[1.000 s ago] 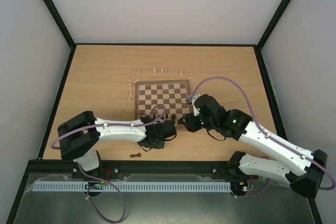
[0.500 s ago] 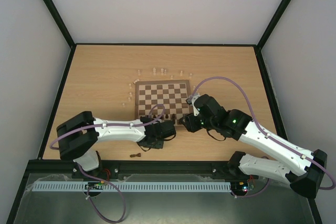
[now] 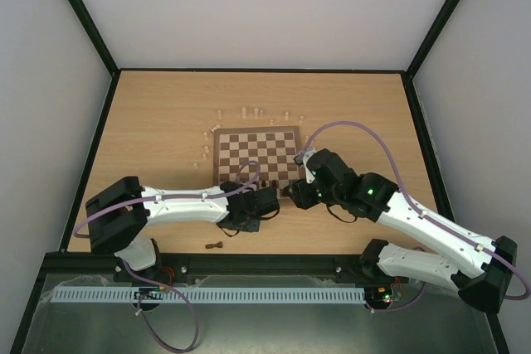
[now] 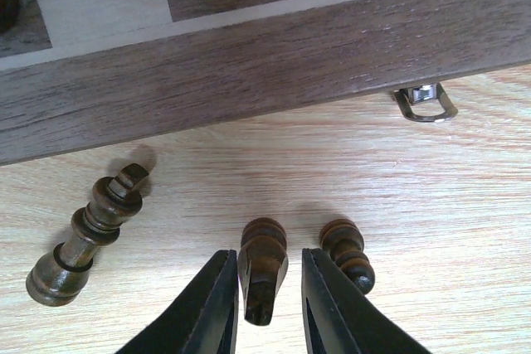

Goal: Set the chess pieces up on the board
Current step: Pick up the chess piece at the center of the board, then place the chess piece on the chessboard.

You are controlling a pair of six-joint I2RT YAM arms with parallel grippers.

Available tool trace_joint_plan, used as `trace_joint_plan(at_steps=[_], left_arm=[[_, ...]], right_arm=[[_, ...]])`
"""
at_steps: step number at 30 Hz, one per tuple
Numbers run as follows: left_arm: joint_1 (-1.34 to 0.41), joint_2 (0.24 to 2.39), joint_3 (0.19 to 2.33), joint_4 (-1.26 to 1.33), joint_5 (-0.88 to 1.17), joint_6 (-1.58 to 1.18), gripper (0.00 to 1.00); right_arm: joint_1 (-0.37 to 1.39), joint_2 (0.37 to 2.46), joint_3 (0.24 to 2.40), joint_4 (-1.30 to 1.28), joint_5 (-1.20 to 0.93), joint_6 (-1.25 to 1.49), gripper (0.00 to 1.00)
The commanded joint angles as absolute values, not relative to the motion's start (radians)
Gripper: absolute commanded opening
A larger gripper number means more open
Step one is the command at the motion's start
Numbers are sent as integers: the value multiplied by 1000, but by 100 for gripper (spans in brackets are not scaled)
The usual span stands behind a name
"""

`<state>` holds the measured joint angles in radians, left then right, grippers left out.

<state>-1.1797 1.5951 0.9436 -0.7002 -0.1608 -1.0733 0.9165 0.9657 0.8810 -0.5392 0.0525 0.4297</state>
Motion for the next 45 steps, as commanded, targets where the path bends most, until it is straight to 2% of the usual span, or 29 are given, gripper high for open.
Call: trace_joint_plan(at_steps=[1, 4, 13, 25, 33, 45], left_arm=[[-1184, 1580, 959, -736, -174, -1077, 23], [-1184, 1579, 957, -736, -172, -1078, 21], [-1183, 1576, 970, -769, -177, -1071, 3], [-1052, 1536, 1153, -939, -285, -961, 4], [-949, 1533, 1176, -922, -282, -860, 4], [-936, 1570, 1157, -884, -250, -827, 5]], right_arm=[[922, 957, 872, -539, 52, 420, 48], [922, 956, 871, -538, 52, 420, 48], [924, 954, 871, -538, 51, 419, 48], [927, 947, 873, -540, 58, 422, 48], [928, 949, 872, -541, 64, 422, 48], [929, 951, 872, -541, 68, 422, 48]])
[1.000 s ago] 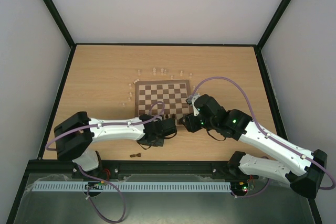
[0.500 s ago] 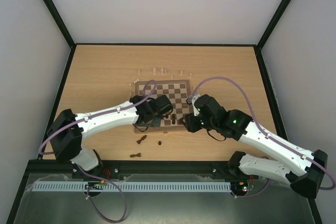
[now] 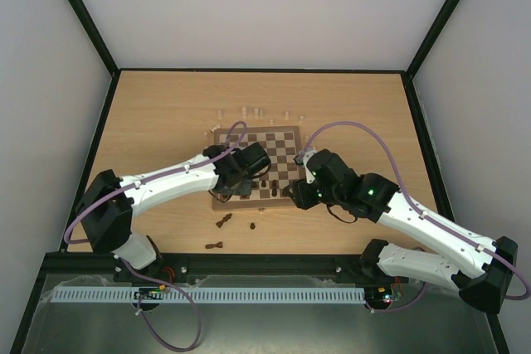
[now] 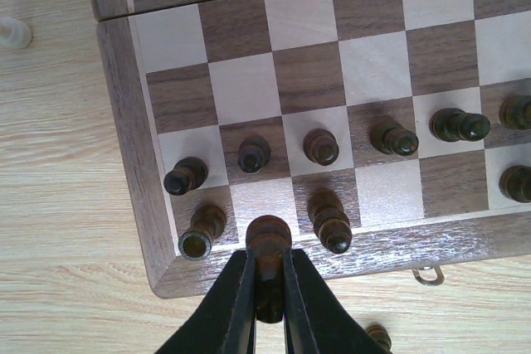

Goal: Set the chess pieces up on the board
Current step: Place the chess piece on the chessboard.

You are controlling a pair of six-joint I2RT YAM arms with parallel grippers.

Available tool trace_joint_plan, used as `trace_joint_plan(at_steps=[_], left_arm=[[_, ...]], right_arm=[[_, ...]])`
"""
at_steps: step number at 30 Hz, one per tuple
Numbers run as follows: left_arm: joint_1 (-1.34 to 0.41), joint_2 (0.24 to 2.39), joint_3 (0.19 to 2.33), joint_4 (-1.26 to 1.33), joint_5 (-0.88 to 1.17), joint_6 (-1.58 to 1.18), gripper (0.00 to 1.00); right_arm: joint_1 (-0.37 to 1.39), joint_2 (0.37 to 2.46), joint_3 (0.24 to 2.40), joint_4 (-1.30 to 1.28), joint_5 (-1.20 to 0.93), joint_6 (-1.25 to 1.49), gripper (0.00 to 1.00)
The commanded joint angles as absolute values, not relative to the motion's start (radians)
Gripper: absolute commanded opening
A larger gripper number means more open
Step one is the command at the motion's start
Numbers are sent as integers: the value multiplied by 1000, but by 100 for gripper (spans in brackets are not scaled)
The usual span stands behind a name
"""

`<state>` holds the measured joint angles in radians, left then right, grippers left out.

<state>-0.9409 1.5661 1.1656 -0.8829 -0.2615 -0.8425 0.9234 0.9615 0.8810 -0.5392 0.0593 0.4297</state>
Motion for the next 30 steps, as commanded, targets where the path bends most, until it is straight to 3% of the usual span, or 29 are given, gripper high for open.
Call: trace_joint_plan(at_steps=[1, 30], left_arm=[[-937, 1566, 1150, -878, -245, -828, 5], [-908, 1611, 1060, -780, -205, -798, 8]], right_arm=[[928, 951, 872, -541, 68, 422, 48], [928, 956, 871, -541, 66, 422, 48]])
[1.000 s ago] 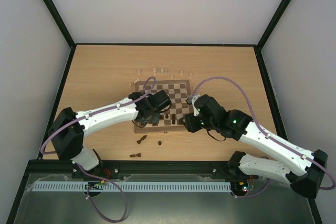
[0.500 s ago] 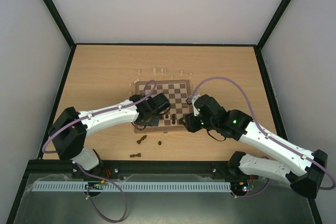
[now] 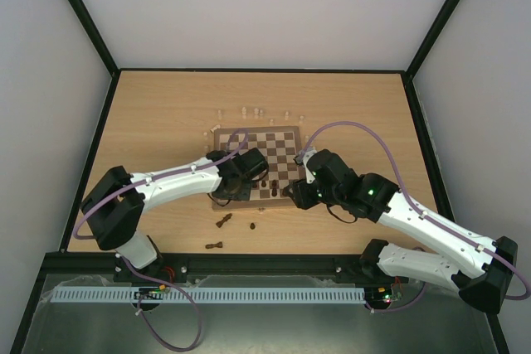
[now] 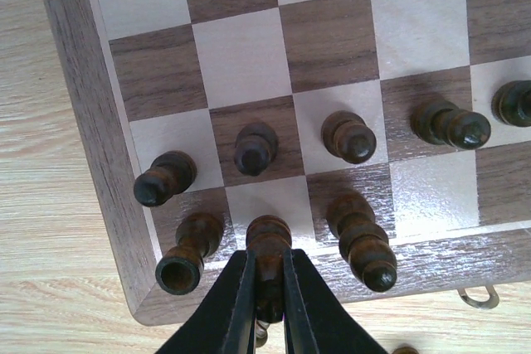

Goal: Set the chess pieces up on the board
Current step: Place the chess piece on the chessboard.

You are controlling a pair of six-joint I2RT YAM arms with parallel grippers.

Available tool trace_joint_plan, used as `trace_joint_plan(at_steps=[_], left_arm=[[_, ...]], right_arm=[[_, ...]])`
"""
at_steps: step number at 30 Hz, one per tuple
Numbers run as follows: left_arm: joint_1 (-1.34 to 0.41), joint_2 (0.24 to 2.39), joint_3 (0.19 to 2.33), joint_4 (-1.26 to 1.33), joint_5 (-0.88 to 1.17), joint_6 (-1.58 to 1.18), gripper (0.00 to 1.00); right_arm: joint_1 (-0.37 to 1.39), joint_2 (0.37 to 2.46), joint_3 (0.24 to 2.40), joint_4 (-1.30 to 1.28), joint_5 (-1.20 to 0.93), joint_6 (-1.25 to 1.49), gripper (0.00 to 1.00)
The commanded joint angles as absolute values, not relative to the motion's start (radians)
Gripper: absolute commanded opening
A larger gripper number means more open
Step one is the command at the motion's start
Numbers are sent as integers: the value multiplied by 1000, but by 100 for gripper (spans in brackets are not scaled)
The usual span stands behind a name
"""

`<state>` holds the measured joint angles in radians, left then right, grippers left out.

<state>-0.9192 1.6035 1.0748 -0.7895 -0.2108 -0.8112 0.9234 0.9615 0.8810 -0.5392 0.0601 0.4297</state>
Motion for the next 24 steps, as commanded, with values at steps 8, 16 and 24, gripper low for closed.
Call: trace_joint_plan(at_steps=[8, 16, 24], left_arm=[[-897, 1623, 1058, -761, -195, -786, 9], [-897, 1622, 1060, -767, -190, -786, 16], [-899, 1595, 1101, -810, -212, -793, 24]], right_arm=[[928, 954, 871, -541, 67, 422, 48], [931, 956, 871, -541, 67, 420, 48], [931, 954, 871, -540, 66, 420, 48]])
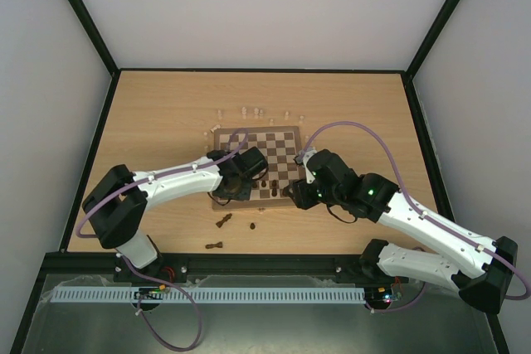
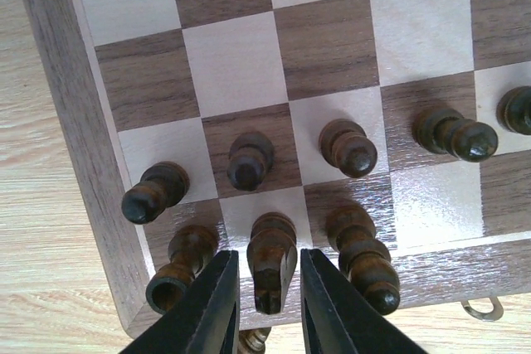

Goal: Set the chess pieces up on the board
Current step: Place the chess piece on the chessboard.

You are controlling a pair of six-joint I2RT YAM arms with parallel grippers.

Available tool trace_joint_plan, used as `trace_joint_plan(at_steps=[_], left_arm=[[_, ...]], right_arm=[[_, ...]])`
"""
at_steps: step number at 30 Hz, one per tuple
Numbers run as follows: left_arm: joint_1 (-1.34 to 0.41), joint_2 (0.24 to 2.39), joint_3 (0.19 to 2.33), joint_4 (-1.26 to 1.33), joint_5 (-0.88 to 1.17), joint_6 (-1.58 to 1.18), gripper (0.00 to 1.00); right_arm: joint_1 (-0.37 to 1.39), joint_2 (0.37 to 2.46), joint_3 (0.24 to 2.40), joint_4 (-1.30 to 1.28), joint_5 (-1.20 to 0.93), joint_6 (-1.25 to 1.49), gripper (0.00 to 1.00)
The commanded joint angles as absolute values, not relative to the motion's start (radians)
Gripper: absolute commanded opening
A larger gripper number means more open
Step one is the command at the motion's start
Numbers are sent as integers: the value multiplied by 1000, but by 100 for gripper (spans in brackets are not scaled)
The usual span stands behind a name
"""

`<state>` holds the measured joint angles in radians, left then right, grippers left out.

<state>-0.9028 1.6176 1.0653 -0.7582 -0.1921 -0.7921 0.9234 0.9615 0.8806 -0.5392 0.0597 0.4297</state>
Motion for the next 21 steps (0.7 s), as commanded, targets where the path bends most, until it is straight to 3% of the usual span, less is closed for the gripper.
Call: trace_joint_plan(at_steps=[1, 10, 21], left_arm=[[-901, 1593, 1112, -819, -215, -793, 24], [-963, 1532, 1199, -907, -251, -830, 27], [-988, 1298, 1065, -845, -286, -873, 36]], right_arm=[[930, 954, 871, -541, 66, 420, 48], [931, 957, 870, -540, 71, 421, 48], [931, 1024, 880, -552, 72, 428, 48]])
